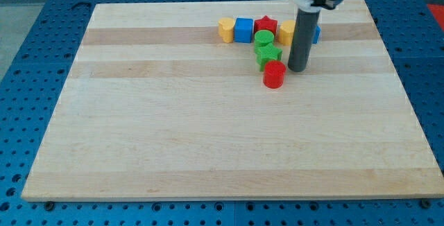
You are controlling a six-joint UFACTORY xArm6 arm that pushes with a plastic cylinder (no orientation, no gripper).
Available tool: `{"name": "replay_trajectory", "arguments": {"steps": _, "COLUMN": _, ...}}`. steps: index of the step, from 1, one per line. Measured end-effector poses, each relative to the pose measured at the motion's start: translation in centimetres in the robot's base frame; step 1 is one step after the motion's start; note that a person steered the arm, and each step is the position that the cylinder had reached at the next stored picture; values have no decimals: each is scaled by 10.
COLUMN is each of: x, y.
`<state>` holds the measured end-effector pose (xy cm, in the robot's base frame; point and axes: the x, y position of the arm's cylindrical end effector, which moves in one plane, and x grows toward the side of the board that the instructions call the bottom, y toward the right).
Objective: Point at the red circle
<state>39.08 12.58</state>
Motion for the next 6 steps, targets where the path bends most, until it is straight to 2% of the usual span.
{"name": "replay_trajectory", "arguments": {"steps": 6, "x": 10, "y": -16}}
